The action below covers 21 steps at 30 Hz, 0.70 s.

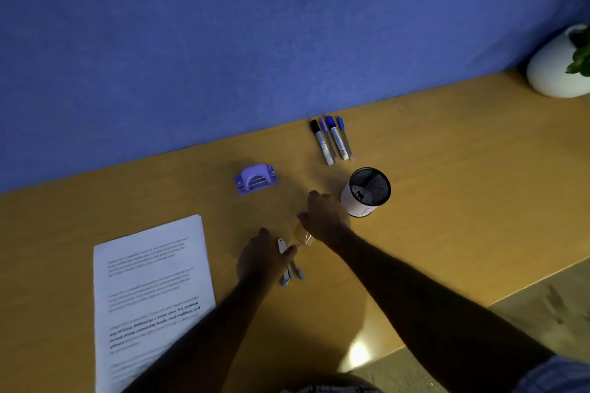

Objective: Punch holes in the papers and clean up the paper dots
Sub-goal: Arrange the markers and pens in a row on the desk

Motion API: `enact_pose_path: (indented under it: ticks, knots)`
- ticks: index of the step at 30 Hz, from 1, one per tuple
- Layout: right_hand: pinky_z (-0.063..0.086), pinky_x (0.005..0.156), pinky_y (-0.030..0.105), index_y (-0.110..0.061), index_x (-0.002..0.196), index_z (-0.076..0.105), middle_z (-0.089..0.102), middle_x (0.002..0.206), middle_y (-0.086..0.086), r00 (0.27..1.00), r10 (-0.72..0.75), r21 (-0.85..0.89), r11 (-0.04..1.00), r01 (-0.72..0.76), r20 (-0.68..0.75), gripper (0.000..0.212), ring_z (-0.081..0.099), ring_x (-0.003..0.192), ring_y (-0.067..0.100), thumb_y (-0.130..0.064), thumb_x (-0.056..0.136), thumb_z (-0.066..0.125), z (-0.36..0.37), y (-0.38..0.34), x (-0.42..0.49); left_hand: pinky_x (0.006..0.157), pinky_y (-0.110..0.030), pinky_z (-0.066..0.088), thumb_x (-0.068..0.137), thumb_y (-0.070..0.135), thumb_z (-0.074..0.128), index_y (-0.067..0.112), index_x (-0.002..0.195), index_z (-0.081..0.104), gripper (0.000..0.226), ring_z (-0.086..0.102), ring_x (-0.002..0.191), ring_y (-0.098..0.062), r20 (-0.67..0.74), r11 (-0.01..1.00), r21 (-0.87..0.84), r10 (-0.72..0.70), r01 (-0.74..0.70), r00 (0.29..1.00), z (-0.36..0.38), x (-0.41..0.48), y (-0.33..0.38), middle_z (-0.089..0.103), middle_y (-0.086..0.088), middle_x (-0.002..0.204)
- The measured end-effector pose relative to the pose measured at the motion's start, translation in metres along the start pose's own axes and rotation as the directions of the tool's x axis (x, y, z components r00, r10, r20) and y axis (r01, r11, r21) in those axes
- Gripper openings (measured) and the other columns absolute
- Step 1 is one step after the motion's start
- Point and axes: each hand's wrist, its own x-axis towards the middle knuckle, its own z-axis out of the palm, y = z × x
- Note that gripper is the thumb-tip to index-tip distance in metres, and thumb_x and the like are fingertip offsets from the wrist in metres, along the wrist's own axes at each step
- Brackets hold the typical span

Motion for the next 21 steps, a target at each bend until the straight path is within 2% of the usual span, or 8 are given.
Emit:
enact_pose_path:
  ticks: [5, 8, 11, 13, 16, 17, 19, 21]
  knots:
    - [0.052, 0.077, 0.043, -0.005, 0.132, 0.038, 0.05, 0.126, 0.02, 0.992, 0.121, 0.12, 0.986, -0.117, -0.025, 0.057, 0.058, 0.111, 0.039, -0.035, 0.089, 0.06, 0.012, 0.011, -0.015, 0.08, -0.035, 0.051, 0.07, 0.068, 0.068, 0.012, 0.121, 0.043, 0.079, 0.065, 0.104, -0.025, -0.002, 0.996, 0.068, -0.061, 0.061, 0.998, 0.008, -0.012, 0.013, 0.065, -0.007, 0.113]
    - [0.05, 0.075, 0.042, -0.006, 0.135, 0.035, 0.047, 0.127, 0.02, 0.987, 0.158, 0.216, 0.963, -0.161, 0.029, 0.061, 0.058, 0.111, 0.039, -0.031, 0.087, 0.065, 0.014, 0.012, -0.018, 0.073, -0.031, 0.049, 0.075, 0.053, 0.072, 0.014, 0.117, 0.045, 0.063, 0.066, 0.101, -0.024, 0.021, 0.995, 0.036, -0.092, 0.091, 0.996, 0.009, -0.014, 0.016, 0.065, -0.006, 0.111]
    - [0.047, 0.066, 0.036, -0.006, 0.126, 0.043, 0.052, 0.117, 0.017, 0.987, 0.151, 0.286, 0.945, -0.161, 0.057, 0.049, 0.059, 0.101, 0.034, -0.023, 0.085, 0.065, 0.014, 0.017, -0.018, 0.068, -0.029, 0.046, 0.077, 0.04, 0.072, 0.014, 0.112, 0.047, 0.051, 0.066, 0.099, -0.024, 0.024, 0.995, -0.001, -0.101, 0.101, 0.995, 0.006, -0.014, 0.016, 0.065, -0.005, 0.108]
    - [0.046, 0.061, 0.033, -0.007, 0.116, 0.052, 0.059, 0.107, 0.012, 0.989, 0.145, 0.401, 0.904, -0.147, 0.034, 0.038, 0.061, 0.091, 0.028, -0.019, 0.082, 0.066, 0.012, 0.019, -0.019, 0.063, -0.028, 0.045, 0.078, 0.038, 0.071, 0.016, 0.108, 0.049, 0.043, 0.068, 0.092, -0.021, 0.03, 0.995, -0.047, -0.083, 0.084, 0.996, 0.002, -0.013, 0.013, 0.066, -0.002, 0.102]
    - [0.052, 0.065, 0.037, -0.007, 0.098, 0.063, 0.067, 0.093, 0.009, 0.994, 0.109, 0.602, 0.794, -0.092, 0.008, 0.018, 0.065, 0.081, 0.025, -0.016, 0.083, 0.065, 0.004, 0.016, -0.018, 0.054, -0.027, 0.053, 0.082, 0.028, 0.068, 0.017, 0.097, 0.052, 0.025, 0.068, 0.063, -0.009, 0.027, 0.952, -0.303, -0.046, 0.052, 0.999, -0.008, -0.003, 0.009, 0.071, -0.003, 0.089]
    - [0.053, 0.063, 0.035, -0.007, 0.095, 0.064, 0.068, 0.091, 0.01, 0.995, 0.096, 0.669, 0.739, -0.081, 0.015, 0.013, 0.065, 0.076, 0.023, -0.016, 0.086, 0.061, 0.001, 0.014, -0.017, 0.056, -0.028, 0.055, 0.085, 0.026, 0.068, 0.015, 0.1, 0.054, 0.023, 0.067, 0.062, -0.008, 0.02, 0.918, -0.395, -0.024, 0.031, 0.999, -0.013, 0.002, 0.011, 0.071, -0.005, 0.089]
    - [0.048, 0.053, 0.028, -0.006, 0.091, 0.065, 0.067, 0.084, 0.009, 0.993, 0.091, 0.826, 0.552, -0.11, 0.072, 0.012, 0.062, 0.065, 0.018, -0.013, 0.091, 0.054, -0.005, 0.005, -0.016, 0.059, -0.03, 0.058, 0.089, 0.025, 0.067, 0.012, 0.114, 0.056, 0.03, 0.07, 0.071, -0.012, 0.036, 0.815, -0.579, 0.003, 0.019, 0.999, -0.024, 0.013, 0.017, 0.07, -0.007, 0.093]
    - [0.046, 0.054, 0.027, -0.005, 0.093, 0.063, 0.063, 0.079, 0.008, 0.991, 0.067, 0.923, 0.363, -0.129, 0.113, 0.014, 0.058, 0.063, 0.016, -0.009, 0.094, 0.05, -0.011, -0.003, -0.014, 0.061, -0.034, 0.061, 0.09, 0.028, 0.066, 0.012, 0.121, 0.056, 0.037, 0.072, 0.078, -0.017, 0.033, 0.711, -0.703, 0.009, 0.017, 0.999, -0.035, 0.023, 0.029, 0.07, -0.01, 0.097]
